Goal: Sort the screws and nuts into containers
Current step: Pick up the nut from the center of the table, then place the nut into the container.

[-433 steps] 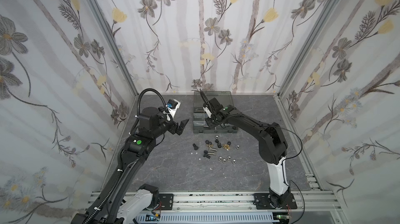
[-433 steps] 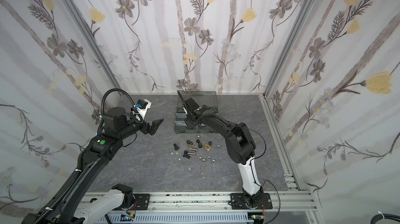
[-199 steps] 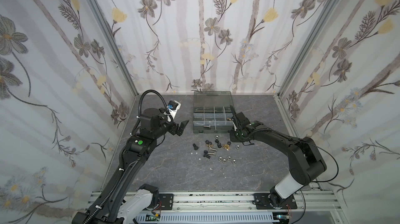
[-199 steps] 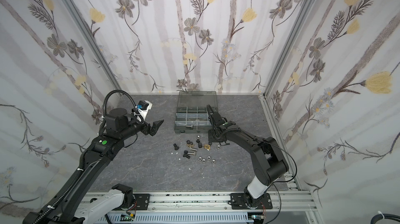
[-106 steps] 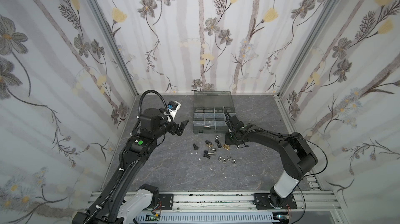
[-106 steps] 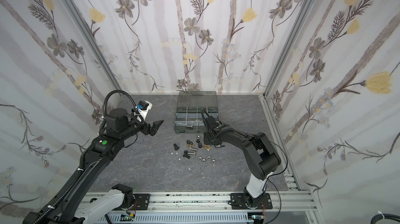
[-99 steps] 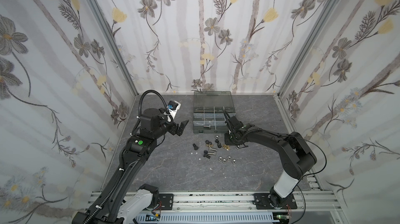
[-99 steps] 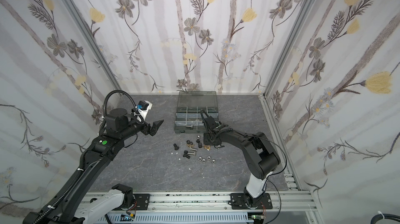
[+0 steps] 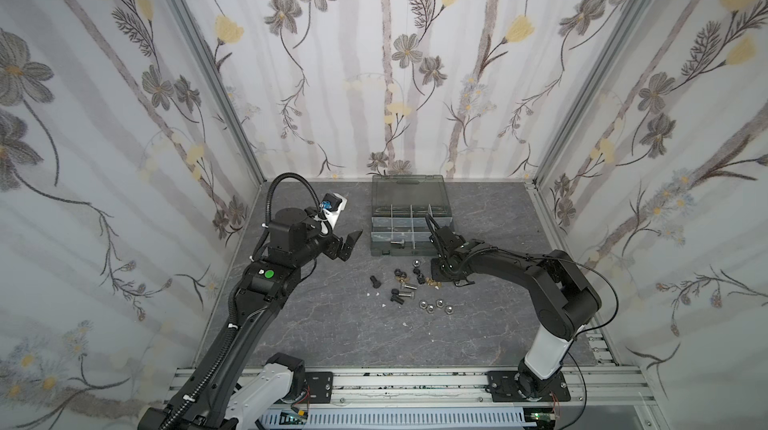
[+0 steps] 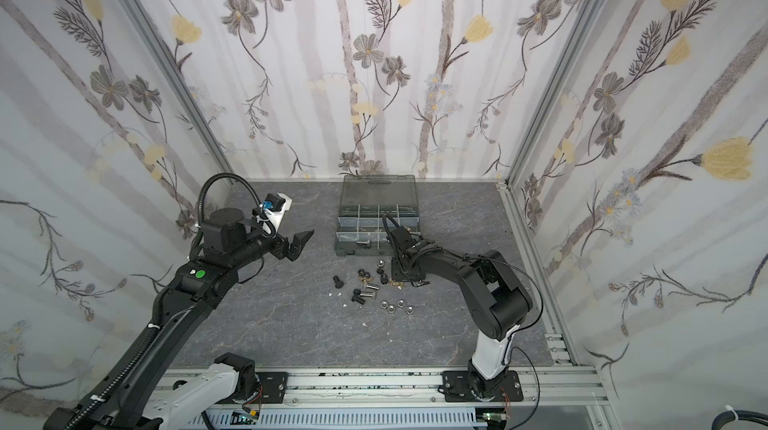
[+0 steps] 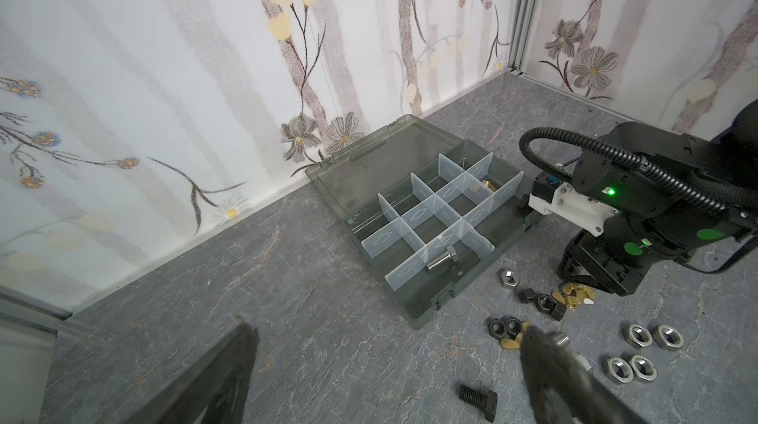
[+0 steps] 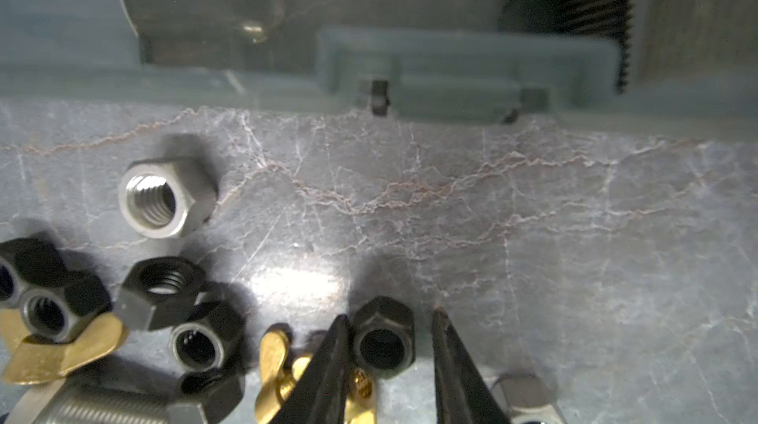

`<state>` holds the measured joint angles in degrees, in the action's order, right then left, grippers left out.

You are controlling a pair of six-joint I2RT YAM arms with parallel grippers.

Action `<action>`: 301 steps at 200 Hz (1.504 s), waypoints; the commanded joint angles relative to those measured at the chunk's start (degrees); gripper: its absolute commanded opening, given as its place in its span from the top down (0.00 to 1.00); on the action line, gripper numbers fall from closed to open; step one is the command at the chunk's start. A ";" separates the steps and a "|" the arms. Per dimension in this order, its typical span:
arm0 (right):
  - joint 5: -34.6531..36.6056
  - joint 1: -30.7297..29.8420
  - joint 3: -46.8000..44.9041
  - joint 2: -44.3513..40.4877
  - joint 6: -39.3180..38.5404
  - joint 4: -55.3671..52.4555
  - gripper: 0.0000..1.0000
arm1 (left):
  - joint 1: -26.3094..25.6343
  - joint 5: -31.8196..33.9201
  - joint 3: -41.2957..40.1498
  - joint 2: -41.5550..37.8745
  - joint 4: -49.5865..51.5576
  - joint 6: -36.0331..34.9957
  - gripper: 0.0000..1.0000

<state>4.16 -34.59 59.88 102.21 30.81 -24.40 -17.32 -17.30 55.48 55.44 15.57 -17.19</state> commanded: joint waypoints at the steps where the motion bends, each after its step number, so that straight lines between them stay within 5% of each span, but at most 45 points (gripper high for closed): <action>1: 1.09 -0.15 -0.38 0.79 -0.39 -0.12 0.69 | 0.09 0.19 -0.19 -0.22 -2.04 -0.83 0.00; 74: 2.90 -0.22 0.03 -1.88 -1.70 -2.78 0.85 | 0.09 0.47 -0.45 -1.02 -2.13 -0.92 0.00; 122: 5.56 0.00 11.05 -3.33 -7.26 -11.22 0.86 | 0.10 0.59 -0.73 -1.56 -2.38 -1.02 0.00; 208: 6.88 3.05 38.04 11.45 -17.86 -15.81 0.86 | 0.06 1.18 -1.19 -2.28 -2.57 -1.18 0.00; 301: 4.68 4.30 52.92 26.79 -20.96 -16.47 0.84 | 0.09 2.62 -1.17 -2.79 -2.00 -1.79 0.00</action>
<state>8.82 -30.35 111.31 127.35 11.20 -39.94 -17.32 -15.18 54.37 52.82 14.76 -18.04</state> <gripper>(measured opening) 0.185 0.998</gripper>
